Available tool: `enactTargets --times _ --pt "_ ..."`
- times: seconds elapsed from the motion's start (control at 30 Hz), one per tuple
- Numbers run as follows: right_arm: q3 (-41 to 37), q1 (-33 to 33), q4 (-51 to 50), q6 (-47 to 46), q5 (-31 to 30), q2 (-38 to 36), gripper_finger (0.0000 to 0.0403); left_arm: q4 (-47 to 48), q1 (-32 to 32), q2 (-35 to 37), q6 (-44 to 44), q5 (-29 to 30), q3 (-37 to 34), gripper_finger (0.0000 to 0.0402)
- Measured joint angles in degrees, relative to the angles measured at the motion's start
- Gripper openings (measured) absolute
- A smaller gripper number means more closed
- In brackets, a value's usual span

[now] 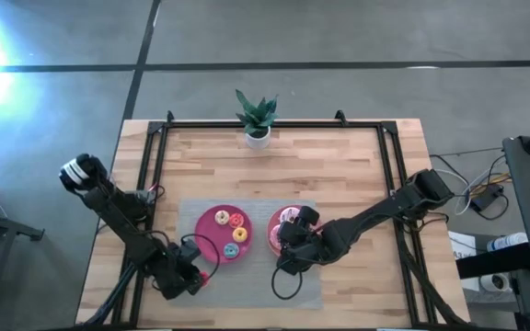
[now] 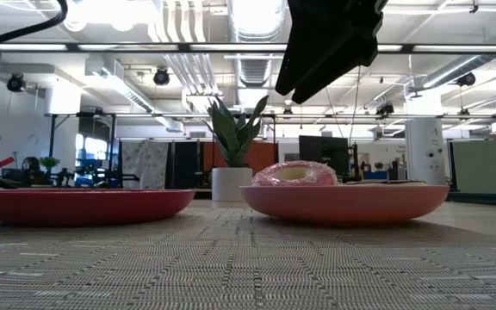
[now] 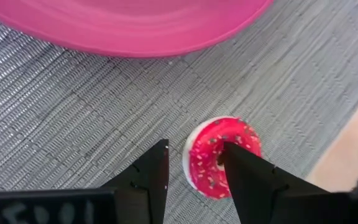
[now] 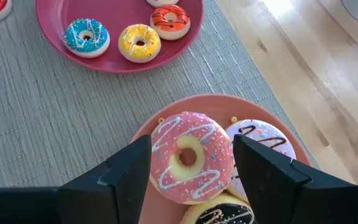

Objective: Pick & Place donuts
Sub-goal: Put the small red donut on the dark pink plate

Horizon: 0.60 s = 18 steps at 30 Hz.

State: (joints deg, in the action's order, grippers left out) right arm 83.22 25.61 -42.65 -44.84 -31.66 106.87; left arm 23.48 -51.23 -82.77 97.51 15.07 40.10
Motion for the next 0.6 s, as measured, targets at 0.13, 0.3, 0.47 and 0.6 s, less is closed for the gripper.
enactTargets --times 0.13,0.3,0.47,0.6 --pt "0.00 0.00 -0.04 0.06 0.01 0.00 0.0219 -1.72 0.16 -1.78 -0.04 -0.51 0.00 0.0126" --pt "0.00 0.00 -0.42 0.38 0.02 0.00 0.0219 -5.36 0.24 -3.70 -0.06 -0.64 0.22 0.0125" --pt "0.00 0.00 -0.42 1.02 0.02 0.02 0.0219 -4.57 0.29 -4.58 -0.97 -0.59 0.83 0.0108" --pt "0.00 -0.01 -0.44 1.30 0.02 0.02 0.0219 -3.43 0.38 -4.74 -1.87 -0.28 1.14 0.0060"
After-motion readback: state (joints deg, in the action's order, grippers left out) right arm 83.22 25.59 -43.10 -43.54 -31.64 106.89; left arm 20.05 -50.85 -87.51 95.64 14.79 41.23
